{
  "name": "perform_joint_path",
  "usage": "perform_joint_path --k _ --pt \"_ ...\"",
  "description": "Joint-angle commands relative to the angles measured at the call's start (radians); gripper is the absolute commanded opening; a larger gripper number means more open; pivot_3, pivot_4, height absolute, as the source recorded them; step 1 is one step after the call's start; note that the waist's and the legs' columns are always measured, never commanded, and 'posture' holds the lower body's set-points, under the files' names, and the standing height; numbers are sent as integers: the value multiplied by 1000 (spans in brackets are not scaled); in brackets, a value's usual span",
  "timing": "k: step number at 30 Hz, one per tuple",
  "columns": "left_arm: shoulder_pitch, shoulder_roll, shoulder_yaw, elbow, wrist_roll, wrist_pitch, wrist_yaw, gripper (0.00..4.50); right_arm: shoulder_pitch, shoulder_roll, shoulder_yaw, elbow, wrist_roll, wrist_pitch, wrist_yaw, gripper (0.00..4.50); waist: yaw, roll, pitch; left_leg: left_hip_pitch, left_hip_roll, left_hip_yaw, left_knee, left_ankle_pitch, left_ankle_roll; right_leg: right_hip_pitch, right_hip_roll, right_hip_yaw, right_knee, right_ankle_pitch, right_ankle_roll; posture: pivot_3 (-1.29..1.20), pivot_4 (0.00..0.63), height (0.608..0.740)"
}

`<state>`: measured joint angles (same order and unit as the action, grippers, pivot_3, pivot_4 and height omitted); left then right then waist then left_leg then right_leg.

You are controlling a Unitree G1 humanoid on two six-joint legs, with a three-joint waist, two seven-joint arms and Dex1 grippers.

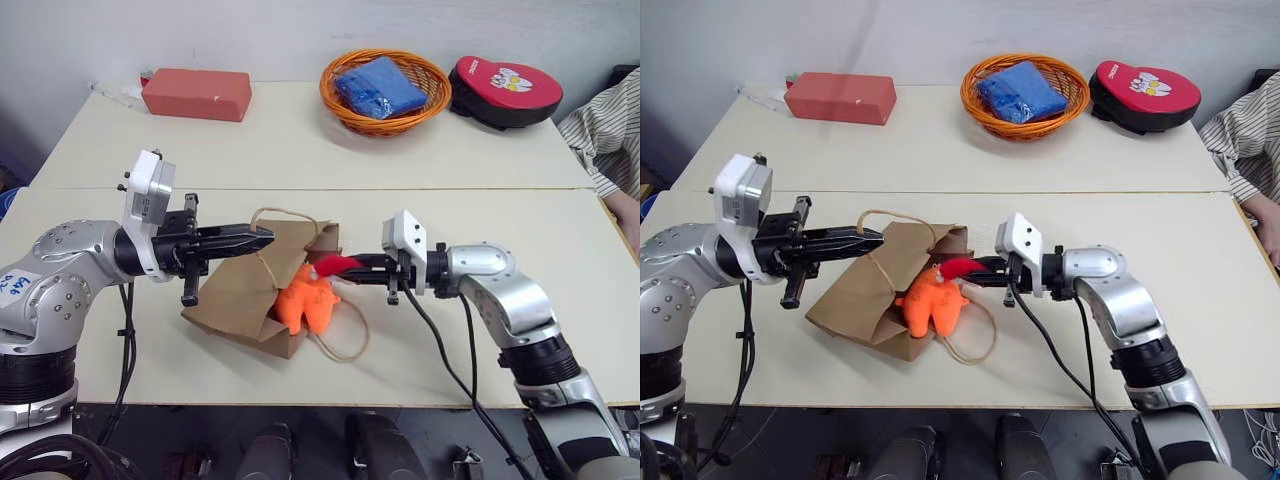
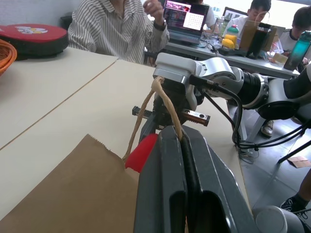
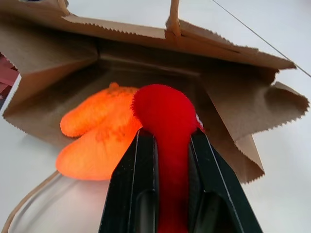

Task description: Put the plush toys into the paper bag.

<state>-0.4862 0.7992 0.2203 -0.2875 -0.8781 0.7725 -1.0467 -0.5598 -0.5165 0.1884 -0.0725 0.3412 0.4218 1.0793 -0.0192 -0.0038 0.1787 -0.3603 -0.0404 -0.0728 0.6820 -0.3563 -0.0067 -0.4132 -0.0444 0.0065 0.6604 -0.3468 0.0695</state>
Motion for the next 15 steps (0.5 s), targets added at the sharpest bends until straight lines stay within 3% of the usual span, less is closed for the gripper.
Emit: perform_joint_path --k 1,4,7,15 --pt "-6 6 19 -30 -24 -4 3 0 -8 37 6 14 -21 -17 -46 235 -3 0 0 0 0 0 0 0 0 0 0 0 0 0 0 0 150 740" --pt "-15 -1 9 -29 -21 -6 3 0 -38 107 32 70 -47 -13 -98 235 -11 0 0 0 0 0 -1 0 0 -1 0 0 0 0 0 0 150 740" --pt "-28 -5 0 -29 -18 -11 2 0 -61 111 71 102 -99 -37 -91 235 -10 0 0 0 0 0 -1 0 0 -2 1 0 1 0 0 0 150 740" --pt "-26 -10 2 -44 -21 -12 12 0 -27 1 -1 57 -62 -24 -28 235 -3 0 0 0 0 0 0 0 0 0 0 0 0 0 0 0 150 740"
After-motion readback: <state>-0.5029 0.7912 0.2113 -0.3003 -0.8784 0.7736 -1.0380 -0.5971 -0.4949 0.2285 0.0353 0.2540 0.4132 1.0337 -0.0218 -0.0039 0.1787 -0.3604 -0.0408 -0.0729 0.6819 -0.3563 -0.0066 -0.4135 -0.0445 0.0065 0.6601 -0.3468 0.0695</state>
